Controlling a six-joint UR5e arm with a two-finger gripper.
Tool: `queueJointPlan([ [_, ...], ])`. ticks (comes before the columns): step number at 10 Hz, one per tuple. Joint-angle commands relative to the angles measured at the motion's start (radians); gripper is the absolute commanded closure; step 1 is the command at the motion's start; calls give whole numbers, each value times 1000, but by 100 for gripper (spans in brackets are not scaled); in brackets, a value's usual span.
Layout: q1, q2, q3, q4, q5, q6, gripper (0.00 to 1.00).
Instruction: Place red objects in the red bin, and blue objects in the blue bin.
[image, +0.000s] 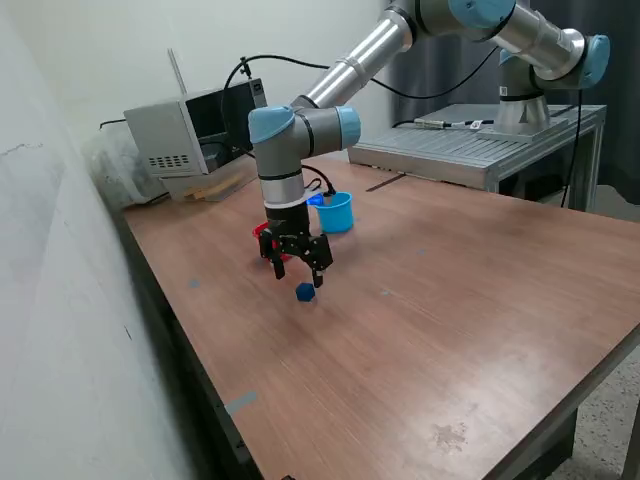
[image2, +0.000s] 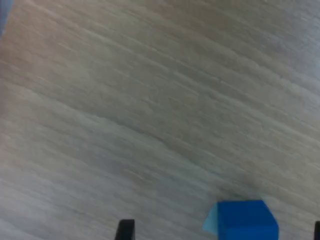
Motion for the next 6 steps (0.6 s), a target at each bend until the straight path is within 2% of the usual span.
queueJointPlan([
  [1, 2, 7, 1, 0, 2, 0, 0],
  [4, 26, 9, 1, 0, -3, 0, 0],
  [5, 29, 9, 1, 0, -3, 0, 100],
  [6, 32, 10, -4, 0, -4, 3, 100],
])
